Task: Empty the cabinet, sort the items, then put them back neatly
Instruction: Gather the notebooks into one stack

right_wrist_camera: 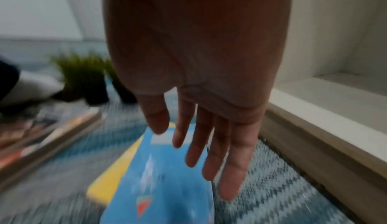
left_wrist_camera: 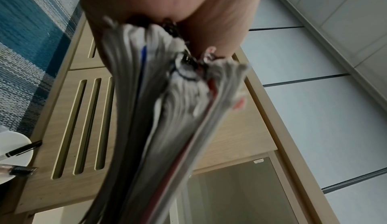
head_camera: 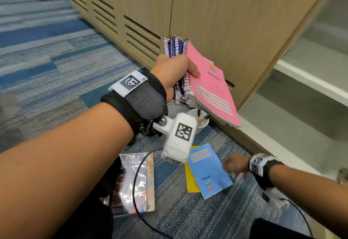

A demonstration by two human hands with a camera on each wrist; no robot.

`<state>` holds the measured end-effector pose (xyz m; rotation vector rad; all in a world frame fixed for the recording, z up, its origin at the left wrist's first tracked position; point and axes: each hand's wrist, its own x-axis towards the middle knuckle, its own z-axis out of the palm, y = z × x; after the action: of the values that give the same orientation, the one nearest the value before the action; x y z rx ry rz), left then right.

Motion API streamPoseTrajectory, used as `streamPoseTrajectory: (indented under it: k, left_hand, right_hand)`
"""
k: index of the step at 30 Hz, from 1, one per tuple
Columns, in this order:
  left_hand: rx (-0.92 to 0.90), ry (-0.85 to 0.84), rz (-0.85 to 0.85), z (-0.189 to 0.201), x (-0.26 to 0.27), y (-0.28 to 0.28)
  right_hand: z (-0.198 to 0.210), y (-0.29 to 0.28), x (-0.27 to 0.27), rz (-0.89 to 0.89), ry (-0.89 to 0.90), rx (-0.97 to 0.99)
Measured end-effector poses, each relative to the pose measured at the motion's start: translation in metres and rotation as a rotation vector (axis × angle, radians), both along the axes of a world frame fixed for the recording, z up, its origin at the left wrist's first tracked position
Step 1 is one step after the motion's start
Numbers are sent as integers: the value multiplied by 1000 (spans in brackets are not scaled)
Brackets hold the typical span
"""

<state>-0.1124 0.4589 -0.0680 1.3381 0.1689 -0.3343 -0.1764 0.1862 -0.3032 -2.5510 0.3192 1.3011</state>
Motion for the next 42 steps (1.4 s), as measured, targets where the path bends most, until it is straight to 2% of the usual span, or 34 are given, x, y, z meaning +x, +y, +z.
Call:
streamPoseTrajectory:
  k: [1, 2, 7, 10, 14, 19, 23, 26, 29, 31, 34, 36, 38, 40, 42]
  left_hand:
    - [-4, 9, -10, 0, 2, 1]
    - [-4, 14, -17, 0, 3, 2]
    - [-8, 22, -8, -3, 9, -2]
    - [9, 10, -1, -6, 12, -5]
    - [10, 17, -11, -9, 12, -9]
    - [13, -4, -13, -9, 12, -12]
    - [31, -34, -33, -5, 7, -12]
    - [41, -47, -21, -2, 3, -11]
    - [46, -64, -2, -1, 0, -9]
    - [54, -69, 11, -1, 0, -8]
    - [81, -98, 57, -1, 4, -6]
    - [115, -134, 71, -1, 8, -4]
    - [166, -183, 95, -1, 11, -1]
    - [251, -226, 108, 2, 10, 2]
    - [377, -275, 81, 1, 10, 5]
  right_hand:
    - [-15, -2, -7, 121, 67, -72]
    - [-28, -4, -14, 161, 92, -111]
    - [-63, -12, -16, -180, -32, -45]
    - [-67, -15, -6, -311, -6, -49]
    - [-76, -14, 2, -295, 37, -74]
    - [-89, -11, 6, -343, 26, 46]
    - [-82, -1, 8, -323, 73, 108]
    - [-70, 3, 11, -381, -13, 162]
    - [-46, 3, 20, -291, -231, 81]
    - [-19, 3, 25, -249, -287, 38]
    - [43, 14, 35, 32, -397, -179]
    - [93, 23, 39, 288, -542, -359]
    - [134, 26, 48, 447, -728, -483]
    - [166, 19, 52, 462, -953, -466]
    - [184, 10, 48, 375, -1187, -378]
